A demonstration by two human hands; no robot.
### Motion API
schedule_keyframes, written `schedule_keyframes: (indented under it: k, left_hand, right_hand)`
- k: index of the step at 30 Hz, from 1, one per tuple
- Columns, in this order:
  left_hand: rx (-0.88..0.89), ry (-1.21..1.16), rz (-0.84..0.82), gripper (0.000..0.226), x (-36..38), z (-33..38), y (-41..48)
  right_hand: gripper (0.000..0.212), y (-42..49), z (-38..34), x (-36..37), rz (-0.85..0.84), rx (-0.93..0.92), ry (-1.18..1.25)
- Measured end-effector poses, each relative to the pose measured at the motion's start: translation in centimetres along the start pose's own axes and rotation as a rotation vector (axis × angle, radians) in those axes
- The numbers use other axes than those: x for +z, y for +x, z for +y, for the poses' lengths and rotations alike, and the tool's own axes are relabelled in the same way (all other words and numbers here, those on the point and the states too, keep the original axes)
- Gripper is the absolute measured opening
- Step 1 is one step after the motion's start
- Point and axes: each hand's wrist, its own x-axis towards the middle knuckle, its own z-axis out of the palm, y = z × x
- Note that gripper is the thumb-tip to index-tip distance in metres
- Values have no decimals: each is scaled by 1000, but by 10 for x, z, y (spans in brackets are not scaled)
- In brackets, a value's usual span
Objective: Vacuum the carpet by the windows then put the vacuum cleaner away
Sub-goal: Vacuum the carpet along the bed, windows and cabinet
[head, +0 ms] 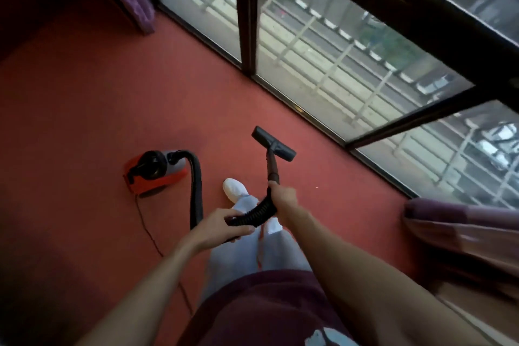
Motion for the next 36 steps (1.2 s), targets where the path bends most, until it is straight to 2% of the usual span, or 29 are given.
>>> schedule_keyframes:
  k: [2,5,7,10,14,19,27,36]
  left_hand:
    - [-6,59,-29,16,10,3,-6]
    - [-14,144,-66,32,24,6,-11]
    - [-30,177,-77,35,31,8,-13]
    - [-29,211,-101,32,35,4,-13]
    - [-36,240,-141,50,28,-15,-12]
    - [-55,361,-198,57,-16,-52,10]
    - [-65,491,-244,57,-106,-91,62]
    - [-84,592,-307,63,-131,-105,107]
  right_hand:
    - [38,-9,18,-12,25,22,69]
    - [33,-20,36,-27,68,36,132]
    - [34,-24,43,-32,79,53,158]
    - [29,-27,49,-31,95,82,152]
    - [32,-24,59,-10,146,92,65]
    - [32,-6,70,43,218,134,18]
    - [45,29,46,134,305,146,-1]
    - [41,72,43,167,288,187,23]
